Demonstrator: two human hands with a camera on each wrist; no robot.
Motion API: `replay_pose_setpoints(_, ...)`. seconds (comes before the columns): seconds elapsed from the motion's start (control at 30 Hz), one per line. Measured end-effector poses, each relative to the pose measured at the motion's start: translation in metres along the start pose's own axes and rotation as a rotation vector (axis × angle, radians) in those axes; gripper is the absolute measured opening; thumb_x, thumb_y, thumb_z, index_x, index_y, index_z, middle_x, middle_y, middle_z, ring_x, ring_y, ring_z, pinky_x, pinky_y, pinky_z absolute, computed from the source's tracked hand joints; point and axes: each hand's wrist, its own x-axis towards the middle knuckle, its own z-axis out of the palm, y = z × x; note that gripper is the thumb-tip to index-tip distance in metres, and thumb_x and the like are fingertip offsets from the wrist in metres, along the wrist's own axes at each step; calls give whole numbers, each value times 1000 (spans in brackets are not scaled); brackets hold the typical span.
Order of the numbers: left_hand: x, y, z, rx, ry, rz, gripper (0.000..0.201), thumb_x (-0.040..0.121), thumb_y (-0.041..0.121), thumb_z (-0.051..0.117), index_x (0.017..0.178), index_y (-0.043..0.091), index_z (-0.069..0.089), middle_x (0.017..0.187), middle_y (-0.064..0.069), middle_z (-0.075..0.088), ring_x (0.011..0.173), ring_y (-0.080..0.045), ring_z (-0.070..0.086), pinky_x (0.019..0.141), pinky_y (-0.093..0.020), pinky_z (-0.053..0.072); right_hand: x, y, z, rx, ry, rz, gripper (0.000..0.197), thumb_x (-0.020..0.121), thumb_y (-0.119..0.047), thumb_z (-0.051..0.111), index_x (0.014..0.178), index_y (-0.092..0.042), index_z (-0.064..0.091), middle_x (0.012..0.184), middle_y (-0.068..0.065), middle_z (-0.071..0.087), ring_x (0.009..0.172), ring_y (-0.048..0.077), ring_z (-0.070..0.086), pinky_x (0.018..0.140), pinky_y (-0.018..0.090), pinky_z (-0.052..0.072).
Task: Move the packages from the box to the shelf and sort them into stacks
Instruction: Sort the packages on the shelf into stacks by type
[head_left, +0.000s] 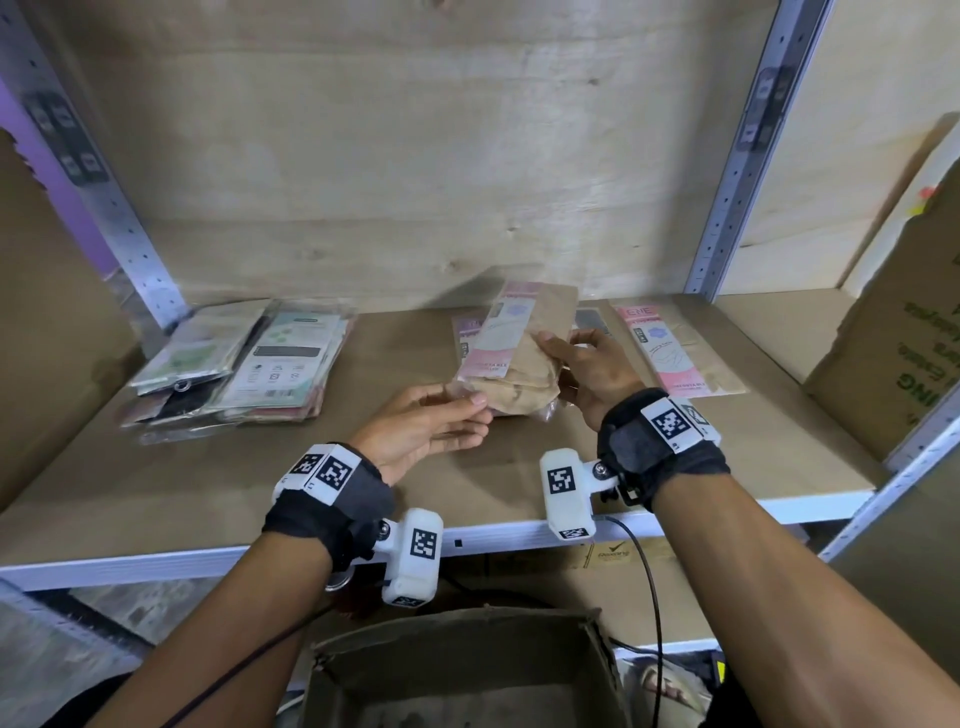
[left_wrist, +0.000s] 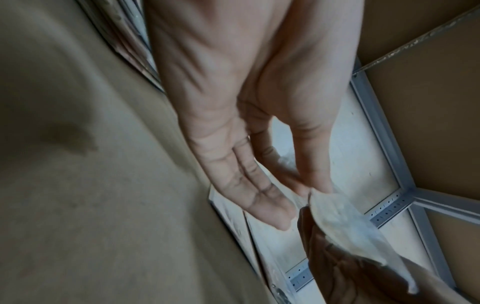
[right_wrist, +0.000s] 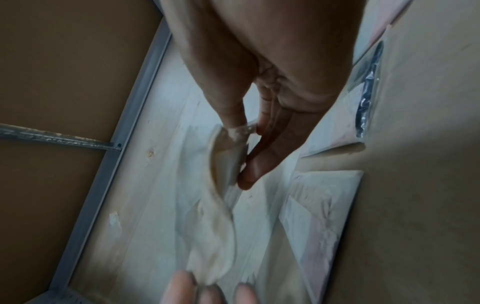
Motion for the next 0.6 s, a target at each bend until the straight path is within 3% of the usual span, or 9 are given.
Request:
replay_pose_setpoints(0.07,0,-1,2,-45,33,1,43,77,24,81,109,-3,71,107,-21,73,89,-22,73,79,-28,60,3,1,-1,-7,25,-27,31,87,-13,74,89,-14,44,77,13,64,45,17,59,34,18,41)
replay_pose_setpoints(0.2,2,-2,3,-202,98,-31,39,79,17,80,109,-6,71,109,-23,72,97,-26,73,76,-25,60,7,5,0,-30,68,-63,35,84,-17,78,91,-14,44,95,24,70,65,29,67,38,21,46)
replay_pose_setpoints(0.33,2,-3,9,-384,98,-48,37,76,14,78,108,-4,71,112,-23,72,101,-25,73,74,-25,60,8,9,4,-44,78,-100,39,81,-18,80,98,-13,45,104,26,70,87,37,73,59,40,61)
replay_pose_setpoints(0.47,4,-5,16,-445,108,-62,36,79,12,75,111,-4,69,116,-21,70,102,-20,72,77,-29,60,9,13,7,-38,91,-139,37,81,-15,80,95,-14,45,103,28,70,88,40,73,71,55,61)
replay_pose_setpoints(0.6,6,-5,18,-443,193,-74,34,85,6,72,118,-2,66,117,-18,71,109,-23,69,76,-33,61,9,15,10,-44,103,-180,37,81,-15,80,93,-15,45,97,25,72,87,39,73,71,57,60)
